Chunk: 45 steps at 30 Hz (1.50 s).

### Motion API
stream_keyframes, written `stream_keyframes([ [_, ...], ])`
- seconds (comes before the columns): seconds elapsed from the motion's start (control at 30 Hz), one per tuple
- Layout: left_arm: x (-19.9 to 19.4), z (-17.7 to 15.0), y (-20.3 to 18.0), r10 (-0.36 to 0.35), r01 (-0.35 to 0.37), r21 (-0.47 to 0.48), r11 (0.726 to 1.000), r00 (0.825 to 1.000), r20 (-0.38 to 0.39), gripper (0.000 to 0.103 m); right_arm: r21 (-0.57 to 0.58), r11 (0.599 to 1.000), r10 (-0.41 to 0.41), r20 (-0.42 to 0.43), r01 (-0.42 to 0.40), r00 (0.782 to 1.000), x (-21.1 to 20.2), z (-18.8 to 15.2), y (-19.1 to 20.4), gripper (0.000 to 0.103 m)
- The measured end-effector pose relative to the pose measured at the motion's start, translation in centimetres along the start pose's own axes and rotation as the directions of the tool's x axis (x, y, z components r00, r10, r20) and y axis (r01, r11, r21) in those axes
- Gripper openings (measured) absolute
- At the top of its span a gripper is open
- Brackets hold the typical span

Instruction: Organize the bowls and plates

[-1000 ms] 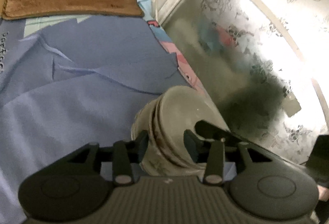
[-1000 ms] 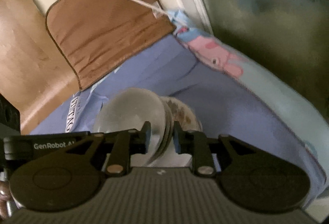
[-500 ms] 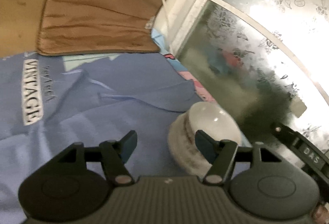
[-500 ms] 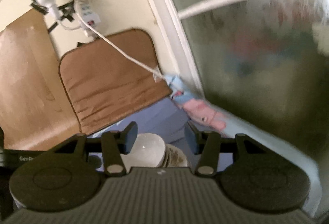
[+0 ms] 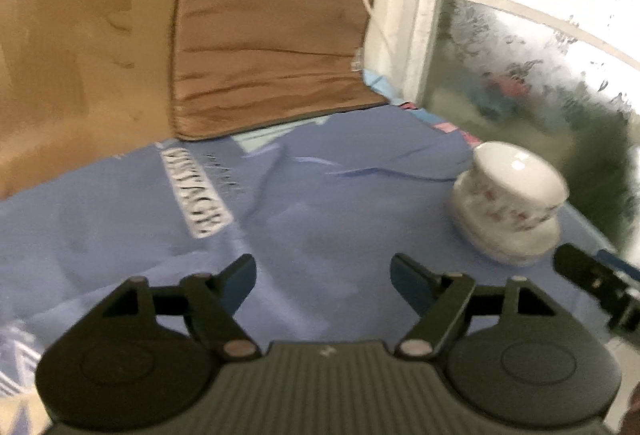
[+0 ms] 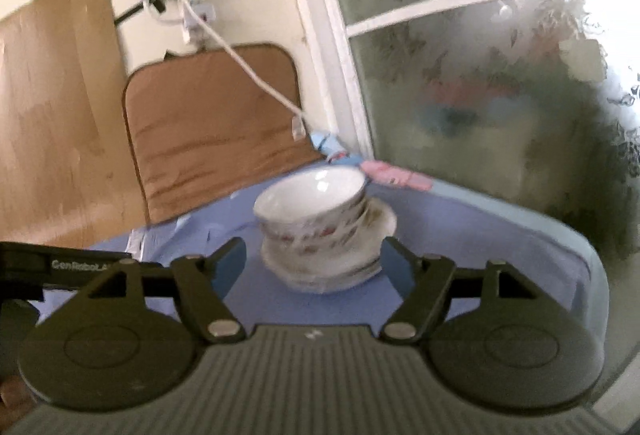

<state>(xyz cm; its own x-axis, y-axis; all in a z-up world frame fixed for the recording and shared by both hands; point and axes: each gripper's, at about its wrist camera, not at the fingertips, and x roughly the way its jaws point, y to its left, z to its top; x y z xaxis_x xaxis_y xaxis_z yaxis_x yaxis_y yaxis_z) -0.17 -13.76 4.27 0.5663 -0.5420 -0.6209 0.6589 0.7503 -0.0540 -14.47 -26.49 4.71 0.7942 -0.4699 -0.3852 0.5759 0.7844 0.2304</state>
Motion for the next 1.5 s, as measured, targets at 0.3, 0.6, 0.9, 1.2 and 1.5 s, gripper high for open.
stream_keyframes([
  [0.3, -1.0, -0.5, 2.4, 0.033, -0.035, 0.117, 0.992, 0.999, 0.022, 0.103, 0.031, 0.998, -0.059, -0.062, 0.061, 0.996, -0.8, -1.2, 3.1, 0.091],
  [0.6, -0.3, -1.1, 3.9, -0.009, 0.010, 0.079, 0.997, 1.000, -0.018, 0.103, -0.037, 0.991, -0.129, -0.040, 0.127, 0.991, -1.4, -1.9, 5.2, 0.092],
  [0.9, -0.4, -1.7, 3.8, 0.067, -0.069, 0.093, 0.993, 0.997, 0.024, 0.103, -0.134, 0.975, -0.171, 0.071, 0.180, 0.983, -1.3, -0.5, 5.5, 0.092],
  [1.2, 0.5, -2.1, 4.0, 0.090, -0.089, 0.095, 0.991, 0.996, 0.000, 0.103, -0.029, 0.992, -0.118, 0.025, 0.119, 0.993, -0.5, -1.5, 4.9, 0.093],
  [1.5, 0.9, -2.5, 3.9, 0.099, -0.096, 0.111, 0.989, 0.995, -0.021, 0.103, -0.051, 0.998, -0.053, -0.110, 0.048, 0.993, 0.6, -4.1, 6.7, 0.094],
])
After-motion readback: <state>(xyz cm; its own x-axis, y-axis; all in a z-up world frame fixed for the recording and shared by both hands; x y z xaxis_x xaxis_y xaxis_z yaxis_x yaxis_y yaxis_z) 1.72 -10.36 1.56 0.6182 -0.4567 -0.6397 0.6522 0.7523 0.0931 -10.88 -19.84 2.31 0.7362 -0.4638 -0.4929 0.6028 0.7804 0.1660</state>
